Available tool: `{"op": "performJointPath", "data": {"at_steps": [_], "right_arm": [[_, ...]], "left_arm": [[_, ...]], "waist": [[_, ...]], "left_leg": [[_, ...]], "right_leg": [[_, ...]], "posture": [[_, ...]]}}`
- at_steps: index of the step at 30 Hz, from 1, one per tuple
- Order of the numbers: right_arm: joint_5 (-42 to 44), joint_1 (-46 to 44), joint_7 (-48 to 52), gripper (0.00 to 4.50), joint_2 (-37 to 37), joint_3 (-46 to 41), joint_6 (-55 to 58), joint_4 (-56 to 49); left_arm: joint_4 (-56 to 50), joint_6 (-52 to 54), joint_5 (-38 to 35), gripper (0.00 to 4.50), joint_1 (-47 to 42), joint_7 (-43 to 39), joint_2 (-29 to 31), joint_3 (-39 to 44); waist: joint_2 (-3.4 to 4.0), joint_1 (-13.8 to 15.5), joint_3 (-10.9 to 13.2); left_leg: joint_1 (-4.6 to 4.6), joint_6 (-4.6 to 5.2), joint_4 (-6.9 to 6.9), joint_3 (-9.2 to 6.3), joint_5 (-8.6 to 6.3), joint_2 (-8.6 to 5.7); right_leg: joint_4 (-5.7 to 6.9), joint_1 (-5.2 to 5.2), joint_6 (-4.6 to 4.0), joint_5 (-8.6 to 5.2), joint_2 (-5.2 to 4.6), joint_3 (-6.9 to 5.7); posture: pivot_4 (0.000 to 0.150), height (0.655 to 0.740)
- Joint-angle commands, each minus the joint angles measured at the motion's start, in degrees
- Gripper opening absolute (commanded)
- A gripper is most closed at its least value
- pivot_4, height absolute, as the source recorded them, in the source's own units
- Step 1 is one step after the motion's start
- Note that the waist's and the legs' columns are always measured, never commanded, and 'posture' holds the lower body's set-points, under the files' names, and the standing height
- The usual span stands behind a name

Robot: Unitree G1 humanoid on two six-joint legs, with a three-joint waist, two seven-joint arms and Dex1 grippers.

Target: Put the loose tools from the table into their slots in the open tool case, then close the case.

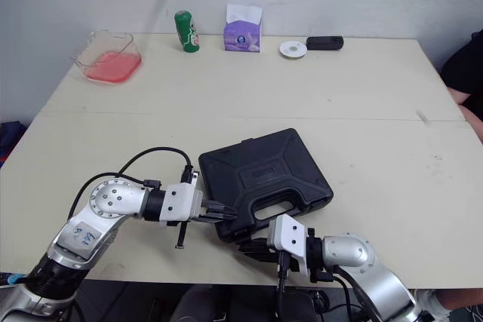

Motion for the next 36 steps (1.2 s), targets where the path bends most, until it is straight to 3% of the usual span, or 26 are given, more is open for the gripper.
{"op": "performJointPath", "data": {"at_steps": [1, 18, 27, 36], "right_arm": [[0.96, 0.42, 0.34, 0.02, 0.31, -0.61, -2.33, -1.42], [0.19, -2.06, -2.67, 0.02, 4.74, -0.43, -4.11, 1.31], [-2.58, -2.9, -3.38, 0.02, 4.68, -0.32, -4.29, 3.56], [1.38, -5.09, -4.6, 0.02, 6.44, -3.45, 2.25, 4.1]], "left_arm": [[2.36, 3.78, 4.13, 0.0, 2.33, -0.29, 2.03, -3.92], [3.6, 5.26, 4.7, 0.0, 3.34, 0.26, 4.43, -4.78], [3.89, 6.08, 4.58, 0.0, 4.17, 0.33, 4.89, -5.19], [4.49, 6.5, 4.37, 0.0, 5.55, 0.33, 6.05, -5.5]], "waist": [[0.01, -0.03, -0.02], [-0.01, -0.33, -0.39], [0.13, -0.35, -0.69], [0.02, -0.83, -1.08]], "left_leg": [[0.02, 0.0, 0.0, 0.0, 0.0, 0.0], [0.93, 0.2, -0.46, 0.51, -0.18, 0.11], [0.98, 0.17, -0.51, 0.56, -0.17, 0.16], [1.12, 0.12, -0.58, 0.57, -0.16, 0.22]], "right_leg": [[0.0, 0.03, 0.0, 0.0, -0.01, 0.01], [0.05, 0.34, -0.05, -0.04, 0.02, 0.9], [0.12, 0.29, -0.15, -0.09, 0.03, 0.96], [0.27, 0.29, -0.35, -0.17, -0.01, 1.04]], "posture": [[0.15, 0.74], [0.15, 0.74], [0.15, 0.74], [0.15, 0.74]]}}
